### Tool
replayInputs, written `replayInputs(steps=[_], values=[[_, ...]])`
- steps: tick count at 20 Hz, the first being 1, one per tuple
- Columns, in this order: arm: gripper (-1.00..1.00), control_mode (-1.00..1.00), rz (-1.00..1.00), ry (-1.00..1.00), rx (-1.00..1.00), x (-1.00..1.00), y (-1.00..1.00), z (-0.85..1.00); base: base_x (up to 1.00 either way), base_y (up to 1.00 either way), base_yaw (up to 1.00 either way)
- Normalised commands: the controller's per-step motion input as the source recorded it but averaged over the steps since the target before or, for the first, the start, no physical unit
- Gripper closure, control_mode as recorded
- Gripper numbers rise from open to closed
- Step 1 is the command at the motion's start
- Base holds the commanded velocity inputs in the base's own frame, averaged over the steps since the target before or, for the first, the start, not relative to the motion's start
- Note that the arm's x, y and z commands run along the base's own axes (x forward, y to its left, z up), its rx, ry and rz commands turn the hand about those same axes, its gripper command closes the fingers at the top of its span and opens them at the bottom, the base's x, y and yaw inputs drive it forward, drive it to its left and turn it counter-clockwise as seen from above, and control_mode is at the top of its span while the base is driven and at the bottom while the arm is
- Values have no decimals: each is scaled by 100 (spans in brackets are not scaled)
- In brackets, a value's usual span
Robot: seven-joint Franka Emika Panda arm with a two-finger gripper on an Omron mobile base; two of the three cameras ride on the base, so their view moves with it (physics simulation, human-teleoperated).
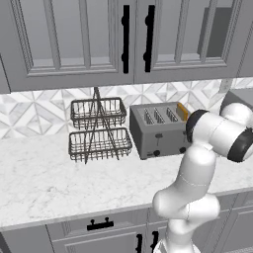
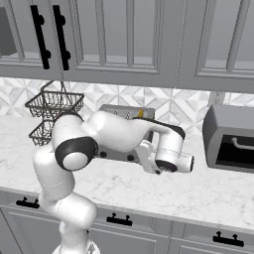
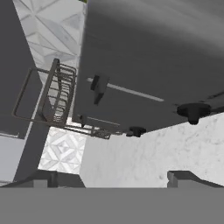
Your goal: Start the toaster. Once the lever pops up, take the bread to the plate on the dining counter.
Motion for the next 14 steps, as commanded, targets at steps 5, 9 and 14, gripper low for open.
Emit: replayInputs(steps=[5, 9, 14], values=[[-100, -100, 0, -1, 0, -2, 1, 31, 0, 0, 0], [-100, -100, -1, -1, 0, 0, 0, 9, 0, 0, 0], [-100, -100, -2, 0, 0, 0, 0, 0, 0, 0, 0]])
